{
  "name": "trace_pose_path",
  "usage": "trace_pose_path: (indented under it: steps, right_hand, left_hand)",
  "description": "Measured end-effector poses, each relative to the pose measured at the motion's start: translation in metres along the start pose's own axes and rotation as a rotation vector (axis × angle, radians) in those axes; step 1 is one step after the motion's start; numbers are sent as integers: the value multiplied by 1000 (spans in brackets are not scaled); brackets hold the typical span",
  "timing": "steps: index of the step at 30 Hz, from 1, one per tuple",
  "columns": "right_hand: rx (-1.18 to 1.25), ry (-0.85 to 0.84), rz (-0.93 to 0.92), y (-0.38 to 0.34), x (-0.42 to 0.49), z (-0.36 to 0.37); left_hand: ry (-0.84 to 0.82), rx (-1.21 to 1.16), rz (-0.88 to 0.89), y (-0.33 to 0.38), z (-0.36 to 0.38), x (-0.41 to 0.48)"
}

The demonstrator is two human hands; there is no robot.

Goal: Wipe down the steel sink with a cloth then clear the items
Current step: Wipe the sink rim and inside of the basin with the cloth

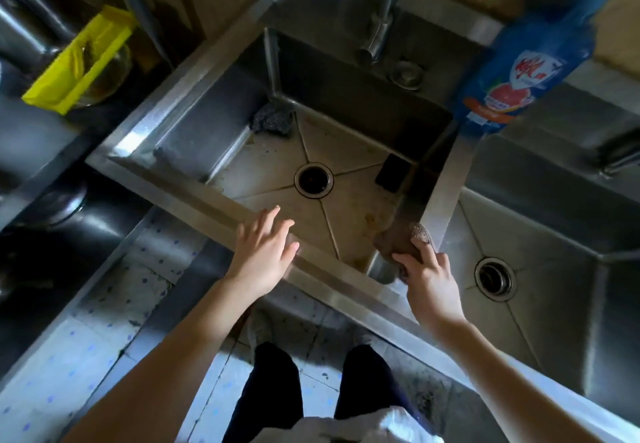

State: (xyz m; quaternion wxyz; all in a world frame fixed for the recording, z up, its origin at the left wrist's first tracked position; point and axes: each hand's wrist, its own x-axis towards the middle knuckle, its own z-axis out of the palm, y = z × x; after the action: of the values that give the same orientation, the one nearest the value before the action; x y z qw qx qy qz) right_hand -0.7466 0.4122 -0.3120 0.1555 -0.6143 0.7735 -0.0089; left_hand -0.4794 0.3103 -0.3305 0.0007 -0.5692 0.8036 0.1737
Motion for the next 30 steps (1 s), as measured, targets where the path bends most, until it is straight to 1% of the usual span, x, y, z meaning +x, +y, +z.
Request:
trace_pose_path:
  steps: [2, 6, 10, 16, 19, 23, 25, 30]
  right_hand:
    - [-35, -12, 80, -20, -8, 5]
    - [-49, -75, 161, -61, -16, 16]
    - [51, 0, 289, -82, -12, 19]
    - [215, 72, 352, -105, -3, 24]
    - [215, 79, 332, -110, 4, 24]
    - [165, 2, 278, -104, 14, 21]
    - [142, -32, 217, -96, 20, 20]
    - [4, -265, 33, -73, 44, 15]
  left_hand:
    - [-13, -11, 19, -22, -5, 6]
    - [-12, 3, 61, -62, -17, 14]
    - [-49, 21, 109, -89, -26, 19]
    - [-83, 32, 134, -104, -33, 29]
    - [-73, 16, 151, -104, -34, 34]
    - [-81, -16, 155, -93, -28, 38]
    - [-87, -48, 158, -86, -22, 38]
    - [-118, -76, 214, -57, -9, 37]
